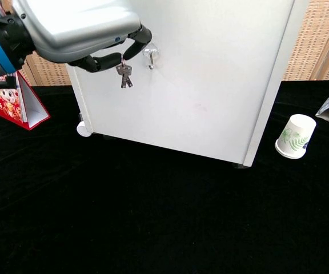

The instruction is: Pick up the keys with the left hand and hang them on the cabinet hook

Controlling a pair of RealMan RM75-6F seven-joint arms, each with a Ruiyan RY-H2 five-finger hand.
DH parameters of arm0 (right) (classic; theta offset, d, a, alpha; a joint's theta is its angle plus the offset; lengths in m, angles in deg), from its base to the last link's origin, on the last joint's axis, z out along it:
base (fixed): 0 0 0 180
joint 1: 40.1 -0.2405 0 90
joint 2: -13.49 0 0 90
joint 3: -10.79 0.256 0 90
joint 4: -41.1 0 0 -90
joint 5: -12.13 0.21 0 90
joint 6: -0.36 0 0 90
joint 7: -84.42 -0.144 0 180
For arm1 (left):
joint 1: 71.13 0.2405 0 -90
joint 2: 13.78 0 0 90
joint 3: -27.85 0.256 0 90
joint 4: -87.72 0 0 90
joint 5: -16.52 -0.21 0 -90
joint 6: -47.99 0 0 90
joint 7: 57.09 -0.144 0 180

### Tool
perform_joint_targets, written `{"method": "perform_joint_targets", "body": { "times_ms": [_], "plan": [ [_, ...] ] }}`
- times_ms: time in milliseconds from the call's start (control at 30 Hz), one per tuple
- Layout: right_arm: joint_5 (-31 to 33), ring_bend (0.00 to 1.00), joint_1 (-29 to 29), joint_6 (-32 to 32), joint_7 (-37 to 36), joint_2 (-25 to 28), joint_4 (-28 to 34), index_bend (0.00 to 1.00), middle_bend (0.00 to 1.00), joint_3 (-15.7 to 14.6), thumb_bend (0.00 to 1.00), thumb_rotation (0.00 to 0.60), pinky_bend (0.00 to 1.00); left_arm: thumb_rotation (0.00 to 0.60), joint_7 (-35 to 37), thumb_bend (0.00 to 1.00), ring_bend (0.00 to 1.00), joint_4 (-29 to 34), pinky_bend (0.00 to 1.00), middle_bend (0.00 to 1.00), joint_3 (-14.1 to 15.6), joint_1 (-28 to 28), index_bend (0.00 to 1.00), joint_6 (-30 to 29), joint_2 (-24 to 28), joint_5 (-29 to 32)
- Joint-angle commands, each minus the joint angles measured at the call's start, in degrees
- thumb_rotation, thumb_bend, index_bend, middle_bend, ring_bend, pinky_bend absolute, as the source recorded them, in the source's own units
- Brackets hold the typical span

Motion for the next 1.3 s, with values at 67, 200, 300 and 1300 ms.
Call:
{"method": "perform_joint_targets", "body": {
  "times_ms": [67,200,300,1300],
  "plan": [
    [0.05,0.00,-0.02,0.05,-0.10,-0.01,-0.02,0.00,0.00,0.02,0.12,0.600,0.00,0.600,-0.25,0.46,0.87,-0.01,0.79,0.90,-0.60,-0.63,0.64,0.98,0.24,-0.86],
    [0.11,0.00,-0.02,0.03,-0.41,-0.02,-0.11,0.00,0.00,0.08,0.12,0.600,0.00,0.600,-0.92,0.46,0.87,-1.14,0.79,0.90,-0.98,-1.50,0.65,2.74,0.09,-1.35],
    [0.33,0.00,-0.03,0.18,-0.77,-0.01,-0.25,0.00,0.00,0.13,0.12,0.600,0.00,0.600,-1.68,0.46,0.87,-2.32,0.79,0.90,-0.62,-2.38,0.65,4.27,0.35,-3.00],
    [1.65,0.00,-0.43,1.55,-2.46,-0.27,-1.59,0.00,0.00,0.60,0.12,0.600,0.00,0.600,-2.98,0.46,0.87,-9.11,0.79,0.90,-2.31,-3.37,0.65,9.14,-2.20,-2.68]
  ]
}}
